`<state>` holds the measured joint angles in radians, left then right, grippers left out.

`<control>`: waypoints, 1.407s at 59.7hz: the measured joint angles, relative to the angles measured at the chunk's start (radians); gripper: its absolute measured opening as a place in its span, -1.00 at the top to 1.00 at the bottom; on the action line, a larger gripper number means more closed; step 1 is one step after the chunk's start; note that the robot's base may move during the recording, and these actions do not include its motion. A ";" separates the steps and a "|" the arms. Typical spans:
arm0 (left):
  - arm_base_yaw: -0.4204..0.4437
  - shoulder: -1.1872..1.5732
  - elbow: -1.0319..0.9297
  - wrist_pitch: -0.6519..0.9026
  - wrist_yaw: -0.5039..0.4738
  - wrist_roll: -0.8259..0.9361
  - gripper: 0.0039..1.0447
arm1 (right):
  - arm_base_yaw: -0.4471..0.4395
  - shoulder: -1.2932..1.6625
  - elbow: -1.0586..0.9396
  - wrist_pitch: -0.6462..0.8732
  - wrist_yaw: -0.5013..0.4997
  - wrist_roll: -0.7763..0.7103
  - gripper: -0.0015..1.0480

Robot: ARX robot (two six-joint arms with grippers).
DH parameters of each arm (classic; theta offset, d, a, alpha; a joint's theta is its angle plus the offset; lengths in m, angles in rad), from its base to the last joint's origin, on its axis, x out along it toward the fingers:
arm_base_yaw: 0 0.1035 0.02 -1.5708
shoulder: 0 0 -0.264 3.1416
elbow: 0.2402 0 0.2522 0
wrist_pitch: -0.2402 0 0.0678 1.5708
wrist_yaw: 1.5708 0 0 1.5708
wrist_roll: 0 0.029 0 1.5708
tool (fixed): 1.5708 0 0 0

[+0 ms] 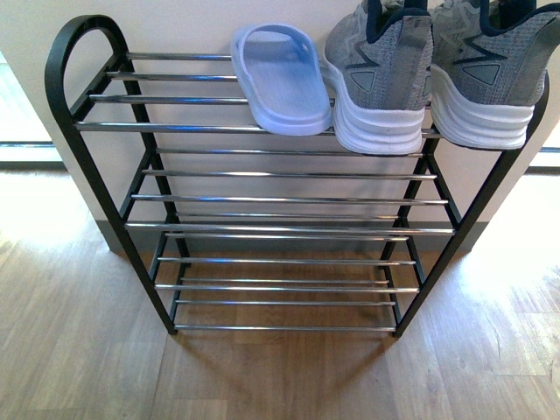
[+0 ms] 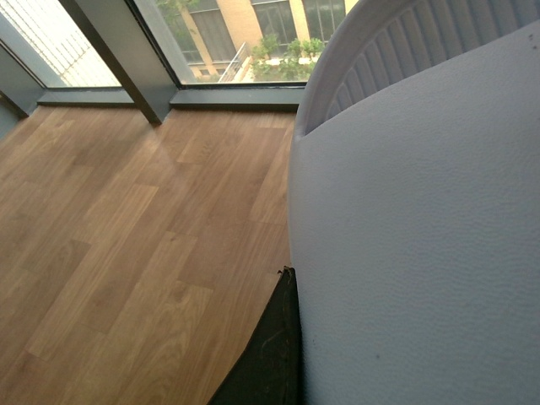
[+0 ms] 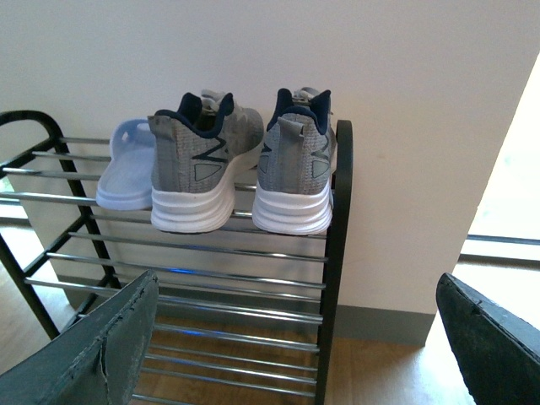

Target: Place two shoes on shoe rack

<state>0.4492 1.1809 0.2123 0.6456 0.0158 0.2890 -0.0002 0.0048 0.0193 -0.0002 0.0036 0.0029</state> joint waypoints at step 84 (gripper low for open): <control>-0.834 0.398 0.770 -0.539 -0.487 -0.137 0.98 | 0.000 0.000 0.000 0.000 -0.001 0.000 -0.82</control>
<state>-0.3847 1.5787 0.9825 0.1070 -0.4713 0.1520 -0.0002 0.0048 0.0193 -0.0002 0.0029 0.0029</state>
